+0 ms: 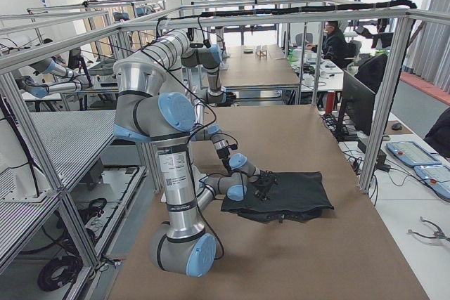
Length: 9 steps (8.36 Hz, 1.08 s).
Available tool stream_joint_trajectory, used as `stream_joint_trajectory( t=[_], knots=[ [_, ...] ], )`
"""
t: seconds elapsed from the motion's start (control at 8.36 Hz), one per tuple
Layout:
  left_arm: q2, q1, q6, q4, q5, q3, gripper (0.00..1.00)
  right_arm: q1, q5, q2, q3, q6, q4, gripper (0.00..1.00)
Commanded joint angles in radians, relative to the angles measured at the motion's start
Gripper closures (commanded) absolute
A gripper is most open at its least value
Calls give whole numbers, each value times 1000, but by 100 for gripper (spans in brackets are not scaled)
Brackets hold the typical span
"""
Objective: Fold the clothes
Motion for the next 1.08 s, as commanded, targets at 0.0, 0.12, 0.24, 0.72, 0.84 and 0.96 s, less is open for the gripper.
stream_joint_trajectory(
  t=[0.0,0.12,0.24,0.72,0.84,0.96],
  knots=[
    [0,-1,0,0,1,5,17,0,0,0,0,0,0,7],
    [0,-1,2,0,1,5,32,0,0,0,0,0,0,7],
    [0,-1,2,0,0,4,53,0,0,0,0,0,0,7],
    [15,-9,3,-3,0,-8,63,0,0,0,0,0,0,7],
    [16,-8,3,-3,0,-8,63,0,0,0,0,0,0,7],
    [16,-8,3,-3,0,-10,59,0,0,0,0,0,0,7]
  ],
)
